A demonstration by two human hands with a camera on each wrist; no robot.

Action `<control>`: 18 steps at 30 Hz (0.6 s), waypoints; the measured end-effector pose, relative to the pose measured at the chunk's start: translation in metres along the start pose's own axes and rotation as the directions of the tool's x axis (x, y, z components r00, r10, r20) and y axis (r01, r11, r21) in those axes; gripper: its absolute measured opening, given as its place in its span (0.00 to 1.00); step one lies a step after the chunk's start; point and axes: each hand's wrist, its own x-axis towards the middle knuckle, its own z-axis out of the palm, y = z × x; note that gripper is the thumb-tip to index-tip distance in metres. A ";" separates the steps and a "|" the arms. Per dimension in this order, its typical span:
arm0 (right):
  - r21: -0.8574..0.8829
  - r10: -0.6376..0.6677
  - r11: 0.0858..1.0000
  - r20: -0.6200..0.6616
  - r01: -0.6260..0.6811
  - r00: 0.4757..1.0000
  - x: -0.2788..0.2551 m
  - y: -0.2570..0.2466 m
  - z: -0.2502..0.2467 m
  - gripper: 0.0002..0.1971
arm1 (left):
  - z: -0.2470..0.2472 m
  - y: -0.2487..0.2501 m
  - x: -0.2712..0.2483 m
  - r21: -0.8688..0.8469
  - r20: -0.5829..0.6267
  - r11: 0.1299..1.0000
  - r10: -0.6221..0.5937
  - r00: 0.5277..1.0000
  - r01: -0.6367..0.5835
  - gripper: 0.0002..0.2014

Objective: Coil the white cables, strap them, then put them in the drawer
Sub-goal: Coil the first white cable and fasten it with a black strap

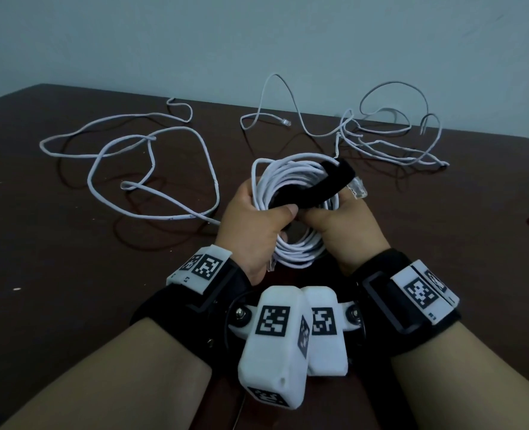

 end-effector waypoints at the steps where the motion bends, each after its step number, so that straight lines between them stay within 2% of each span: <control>1: 0.017 0.002 1.000 0.004 -0.002 1.000 -0.001 -0.001 0.001 0.13 | 0.000 0.000 0.000 -0.005 0.001 1.000 -0.006 1.000 0.006 0.16; 6: 0.135 0.063 0.988 0.041 -0.068 0.997 0.000 0.002 0.001 0.09 | 0.000 0.001 -0.001 -0.036 0.022 0.999 -0.028 0.999 0.029 0.16; 8: 0.257 0.080 0.961 0.103 -0.104 0.991 0.001 0.003 0.001 0.04 | 0.001 0.002 -0.003 -0.078 0.031 0.996 -0.034 0.999 0.037 0.17; 9: 0.336 0.085 0.933 0.144 -0.129 0.986 0.000 0.003 0.000 0.05 | 0.001 0.002 -0.004 -0.102 0.035 0.994 -0.038 0.999 0.041 0.17; 12: 0.546 0.128 0.795 0.274 -0.263 0.953 -0.001 0.001 -0.003 0.21 | 0.001 0.005 -0.005 -0.146 0.043 0.987 -0.061 0.997 0.067 0.15; 15: 0.671 0.128 0.650 0.366 -0.357 0.922 -0.004 -0.005 -0.007 0.19 | 0.001 0.006 -0.004 -0.163 0.035 0.982 -0.086 0.996 0.091 0.15; 18: 0.725 0.157 0.595 0.317 -0.346 0.935 -0.002 -0.008 -0.010 0.21 | 0.001 0.006 -0.003 -0.176 0.026 0.977 -0.114 0.993 0.116 0.14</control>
